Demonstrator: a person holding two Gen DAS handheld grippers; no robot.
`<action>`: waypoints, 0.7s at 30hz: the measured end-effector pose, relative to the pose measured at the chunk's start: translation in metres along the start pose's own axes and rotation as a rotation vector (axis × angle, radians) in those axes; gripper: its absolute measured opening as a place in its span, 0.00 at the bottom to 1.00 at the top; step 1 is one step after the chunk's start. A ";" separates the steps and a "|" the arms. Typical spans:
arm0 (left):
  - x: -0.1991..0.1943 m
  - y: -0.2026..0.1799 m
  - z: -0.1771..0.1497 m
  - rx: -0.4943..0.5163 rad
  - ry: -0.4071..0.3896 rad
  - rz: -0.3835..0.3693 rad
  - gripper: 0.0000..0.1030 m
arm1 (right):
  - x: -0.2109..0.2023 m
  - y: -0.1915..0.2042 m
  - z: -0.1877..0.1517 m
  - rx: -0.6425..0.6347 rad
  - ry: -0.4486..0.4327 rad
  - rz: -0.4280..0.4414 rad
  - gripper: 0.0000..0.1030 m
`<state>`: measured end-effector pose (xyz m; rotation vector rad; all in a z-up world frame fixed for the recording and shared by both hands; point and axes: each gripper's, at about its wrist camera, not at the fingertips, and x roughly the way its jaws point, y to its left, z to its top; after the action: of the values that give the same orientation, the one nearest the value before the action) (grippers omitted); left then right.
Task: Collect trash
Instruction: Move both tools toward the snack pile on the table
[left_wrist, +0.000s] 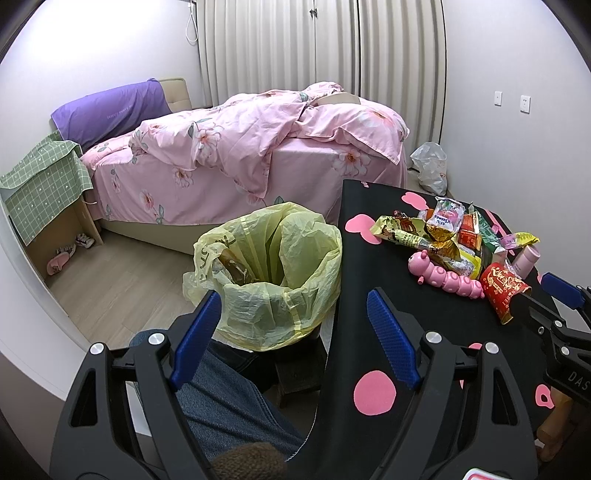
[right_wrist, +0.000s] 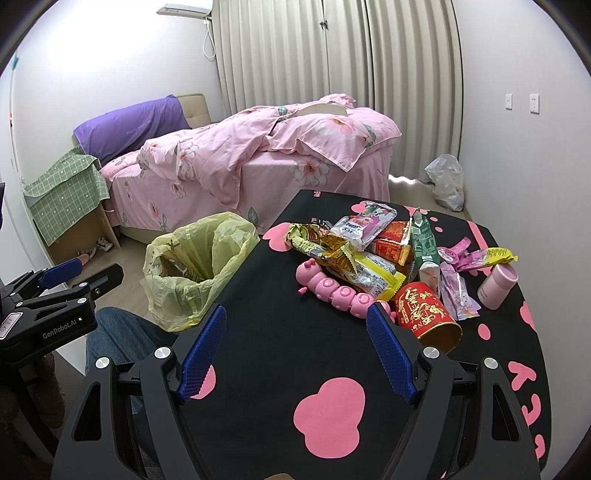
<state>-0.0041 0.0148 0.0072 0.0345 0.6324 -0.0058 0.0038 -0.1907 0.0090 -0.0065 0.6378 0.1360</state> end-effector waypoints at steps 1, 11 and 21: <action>0.001 -0.002 -0.001 0.000 0.000 0.001 0.75 | 0.000 -0.001 0.000 0.000 0.001 -0.001 0.73; 0.010 -0.007 0.018 0.035 -0.045 -0.081 0.75 | -0.001 -0.028 0.001 0.017 -0.013 -0.091 0.73; 0.077 -0.079 0.035 0.134 -0.011 -0.355 0.75 | 0.000 -0.135 -0.009 0.184 -0.005 -0.263 0.73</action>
<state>0.0771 -0.0647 -0.0127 0.0513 0.6193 -0.3911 0.0161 -0.3250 -0.0029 0.0871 0.6373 -0.1773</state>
